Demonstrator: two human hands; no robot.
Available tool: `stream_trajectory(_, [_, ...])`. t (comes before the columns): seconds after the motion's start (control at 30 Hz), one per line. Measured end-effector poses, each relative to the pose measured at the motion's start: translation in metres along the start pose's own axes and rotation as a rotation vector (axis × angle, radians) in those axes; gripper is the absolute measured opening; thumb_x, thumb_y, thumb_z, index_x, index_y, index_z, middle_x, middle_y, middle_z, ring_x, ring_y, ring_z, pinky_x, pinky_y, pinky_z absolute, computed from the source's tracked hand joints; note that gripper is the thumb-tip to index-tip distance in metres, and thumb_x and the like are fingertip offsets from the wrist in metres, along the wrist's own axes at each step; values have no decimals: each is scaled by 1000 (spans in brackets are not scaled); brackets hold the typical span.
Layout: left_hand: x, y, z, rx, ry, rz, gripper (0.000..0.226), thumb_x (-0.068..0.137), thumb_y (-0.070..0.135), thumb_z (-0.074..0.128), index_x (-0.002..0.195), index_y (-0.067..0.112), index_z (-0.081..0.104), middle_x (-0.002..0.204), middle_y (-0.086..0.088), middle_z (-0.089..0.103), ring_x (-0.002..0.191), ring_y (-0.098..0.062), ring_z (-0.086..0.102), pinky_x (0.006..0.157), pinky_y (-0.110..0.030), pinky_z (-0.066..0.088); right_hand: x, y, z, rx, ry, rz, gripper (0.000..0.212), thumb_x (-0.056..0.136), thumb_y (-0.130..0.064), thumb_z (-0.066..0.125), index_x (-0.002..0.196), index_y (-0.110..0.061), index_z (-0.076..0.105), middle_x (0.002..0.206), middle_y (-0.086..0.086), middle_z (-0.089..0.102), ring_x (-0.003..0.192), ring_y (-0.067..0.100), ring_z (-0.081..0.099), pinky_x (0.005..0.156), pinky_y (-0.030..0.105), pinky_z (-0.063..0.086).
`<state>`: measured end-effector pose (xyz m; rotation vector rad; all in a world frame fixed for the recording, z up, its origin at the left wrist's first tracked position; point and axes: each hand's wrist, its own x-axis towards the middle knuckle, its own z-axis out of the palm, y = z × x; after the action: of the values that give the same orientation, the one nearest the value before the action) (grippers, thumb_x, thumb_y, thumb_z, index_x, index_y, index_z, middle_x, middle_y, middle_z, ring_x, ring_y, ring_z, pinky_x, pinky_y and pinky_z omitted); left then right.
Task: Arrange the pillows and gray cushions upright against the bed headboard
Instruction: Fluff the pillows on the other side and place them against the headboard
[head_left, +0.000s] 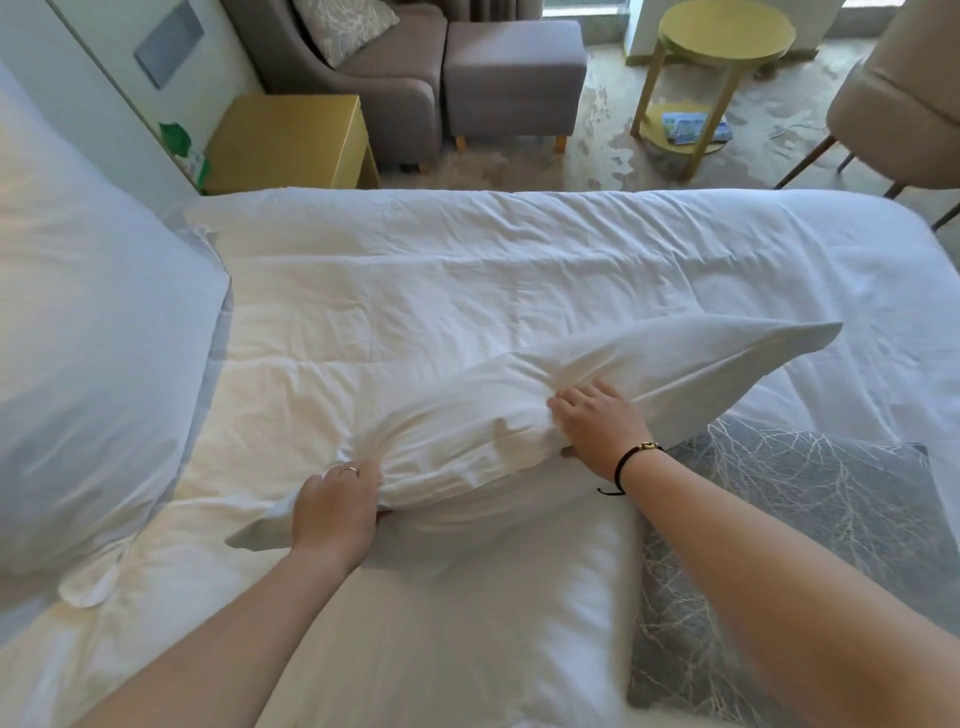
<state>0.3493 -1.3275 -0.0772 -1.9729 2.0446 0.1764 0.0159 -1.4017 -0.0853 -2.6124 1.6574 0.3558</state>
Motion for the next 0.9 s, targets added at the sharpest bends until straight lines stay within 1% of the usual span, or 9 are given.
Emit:
stream_trajectory(0.07, [-2, 4, -3, 7, -12, -12, 21, 87, 15, 49, 105, 25, 55, 103, 2, 64, 97, -25, 60, 70, -34, 34, 3, -5, 2, -1, 47, -9, 21, 86, -16, 59, 107, -18, 56, 111, 1, 62, 104, 24, 56, 91, 33, 39])
stream_trajectory(0.13, [-5, 8, -4, 30, -31, 1, 23, 87, 12, 45, 105, 24, 54, 101, 1, 63, 93, -25, 60, 69, -34, 35, 1, -8, 2, 42, 26, 18, 19, 83, -8, 54, 100, -18, 56, 102, 2, 62, 96, 25, 57, 80, 33, 41])
stream_trajectory(0.23, [-11, 15, -8, 56, -38, 30, 28, 86, 6, 44, 105, 25, 53, 99, 2, 63, 91, -24, 60, 67, -33, 33, -4, -6, 3, 95, -11, 33, 16, 83, -8, 55, 96, -18, 54, 96, 2, 62, 90, 25, 59, 68, 32, 36])
stream_trajectory(0.47, [-20, -5, -24, 94, 43, 51, 32, 81, 4, 45, 102, 26, 54, 96, 2, 63, 93, -23, 61, 69, -34, 31, -16, -13, -14, 280, -30, 92, 11, 81, -7, 49, 78, -17, 45, 84, 3, 57, 77, 30, 55, 57, 33, 36])
stream_trajectory(0.57, [-8, -37, -36, 84, 110, 40, 32, 83, 6, 39, 100, 28, 53, 95, 2, 66, 95, -23, 62, 91, -39, 35, -13, -28, -39, 291, -8, 72, 12, 80, -10, 49, 72, -16, 42, 75, 3, 53, 72, 32, 53, 54, 33, 32])
stream_trajectory(0.67, [12, -78, -57, 97, 182, 15, 32, 82, 4, 32, 94, 28, 50, 89, 5, 66, 96, -21, 62, 116, -48, 17, -6, -59, -71, 324, 9, 62, 24, 77, -11, 51, 63, -17, 32, 62, 1, 41, 62, 30, 44, 48, 32, 24])
stream_trajectory(0.77, [36, -121, -90, 115, 304, 6, 25, 82, 4, 33, 83, 27, 43, 79, 3, 63, 92, -25, 61, 118, -54, 8, 9, -98, -104, 467, 47, 109, 31, 78, -14, 56, 58, -15, 32, 58, 3, 40, 57, 26, 39, 47, 31, 25])
stream_trajectory(0.83, [55, -154, -116, 92, 411, -23, 24, 82, 3, 38, 82, 23, 50, 77, -1, 62, 94, -29, 60, 117, -58, 9, 21, -128, -127, 572, 66, 186, 32, 76, -15, 61, 57, -14, 35, 57, 3, 42, 55, 23, 38, 48, 31, 28])
stream_trajectory(0.9, [68, -183, -141, -1, 469, -77, 30, 86, 6, 42, 101, 21, 63, 101, -7, 68, 113, -32, 54, 118, -60, 8, 34, -161, -151, 660, 72, 272, 29, 72, -11, 59, 56, -14, 35, 56, 2, 40, 52, 20, 35, 47, 28, 27])
